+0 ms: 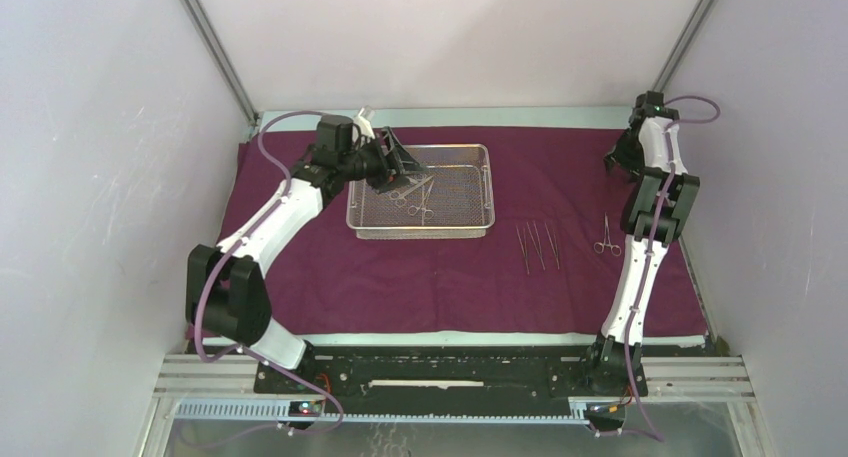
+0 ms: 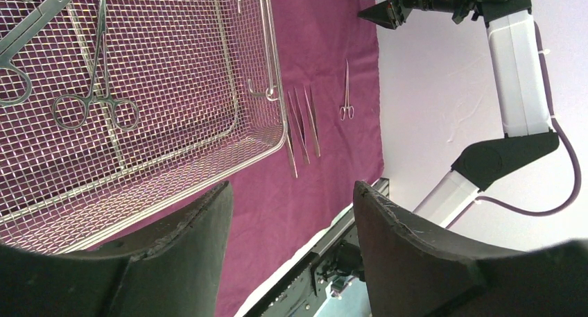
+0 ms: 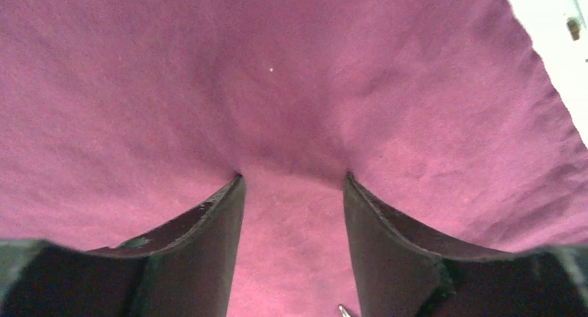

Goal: Open and lay out the surgical kit
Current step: Adjust the surgical kit at the center of the board, then pick up the medical item from the container.

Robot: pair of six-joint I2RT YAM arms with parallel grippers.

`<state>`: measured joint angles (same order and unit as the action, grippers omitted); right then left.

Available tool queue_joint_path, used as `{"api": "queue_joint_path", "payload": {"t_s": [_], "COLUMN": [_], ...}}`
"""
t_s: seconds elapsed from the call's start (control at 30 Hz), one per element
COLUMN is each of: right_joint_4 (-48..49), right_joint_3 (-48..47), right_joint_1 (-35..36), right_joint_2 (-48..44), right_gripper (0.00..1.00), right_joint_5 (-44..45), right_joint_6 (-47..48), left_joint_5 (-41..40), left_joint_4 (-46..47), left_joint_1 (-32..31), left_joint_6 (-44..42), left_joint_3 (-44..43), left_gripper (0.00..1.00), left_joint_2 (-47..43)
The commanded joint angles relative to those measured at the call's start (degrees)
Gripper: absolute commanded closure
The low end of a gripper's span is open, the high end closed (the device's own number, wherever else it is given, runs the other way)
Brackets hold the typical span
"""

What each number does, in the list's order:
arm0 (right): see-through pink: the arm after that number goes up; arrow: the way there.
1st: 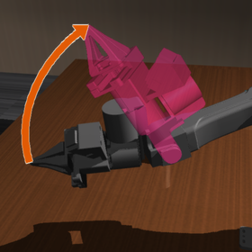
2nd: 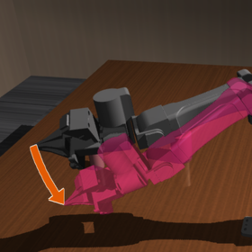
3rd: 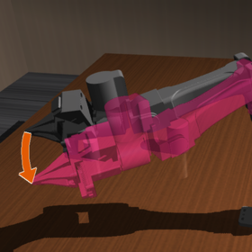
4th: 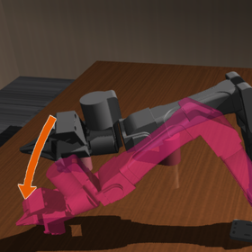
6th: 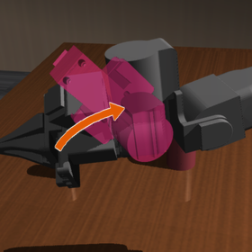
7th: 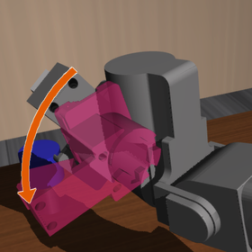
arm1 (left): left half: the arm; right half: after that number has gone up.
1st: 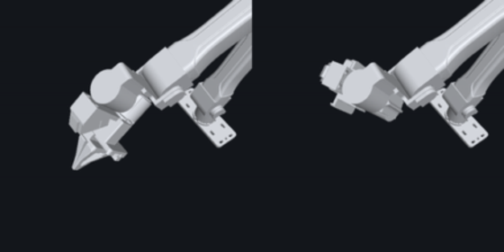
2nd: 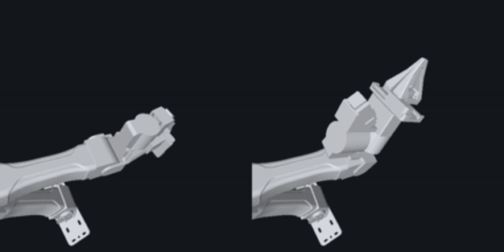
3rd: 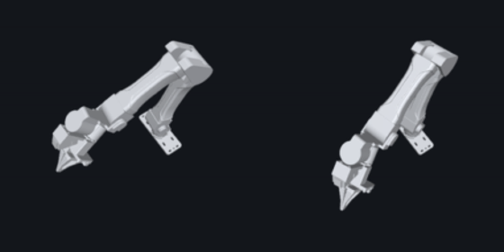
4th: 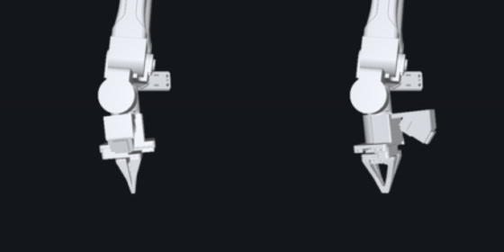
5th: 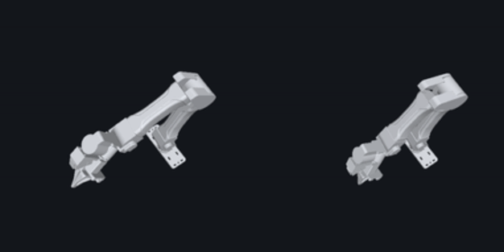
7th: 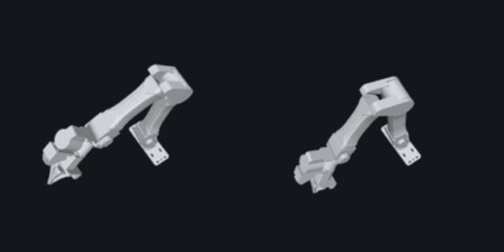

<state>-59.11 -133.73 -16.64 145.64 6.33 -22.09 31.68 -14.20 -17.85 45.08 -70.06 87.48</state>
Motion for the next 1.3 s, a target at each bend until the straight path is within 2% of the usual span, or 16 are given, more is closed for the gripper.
{"api": "queue_joint_path", "payload": {"t_s": [0.0,0.17,0.2,0.4,0.5,0.6,0.8,1.03,1.17,1.27], "right_joint_4": [0.64,2.16,2.83,8.21,10.6,11.04,16.4,20.34,22.71,23.25], "right_joint_3": [-4.03,-3.33,-2.32,7.12,9.54,10.14,17.7,27.01,32.78,35.52], "right_joint_1": [0.06,3.46,4.49,13.39,20.46,24.18,29.25,33.05,34.07,34.31], "right_joint_2": [-1.25,-9.96,-12.02,-25.26,-28.48,-29.44,-34.44,-39.84,-43.09,-44.5], "right_gripper": [0.29,0.03,0.01,0.0,0.0,0.0,0.01,0.01,0.02,0.02], "right_joint_5": [3.2,4.73,4.45,-0.48,-1.1,-1.81,-3.67,-3.72,-4.61,-5.29], "right_joint_6": [2.23,2.67,2.81,2.12,2.47,1.46,0.07,-0.97,-0.97,-0.94], "left_joint_5": [0.4,-0.84,-1.36,-8.04,-13.77,-18.81,-24.86,-37.69,-40.34,-38.73], "left_joint_4": [1.36,1.24,0.93,-4.96,-11.04,-17.51,-24.61,-35.04,-38.71,-39.31], "left_joint_1": [0.44,0.49,0.6,1.17,1.31,1.32,0.4,-4.22,-6.36,-7.38], "left_joint_6": [0.91,1.44,1.42,-1.65,-6.09,-10.13,-15.68,-19.9,-21.32,-20.41], "left_joint_3": [-0.98,-2.62,-3.19,-10.45,-18.05,-24.3,-32.07,-49.05,-56.76,-58.41], "left_gripper": [0.31,0.31,0.31,0.3,0.3,0.31,0.33,0.35,0.38,0.41], "left_joint_2": [1.1,3.03,3.69,9.73,14.77,20.11,28.03,39.41,45.09,47.74]}}
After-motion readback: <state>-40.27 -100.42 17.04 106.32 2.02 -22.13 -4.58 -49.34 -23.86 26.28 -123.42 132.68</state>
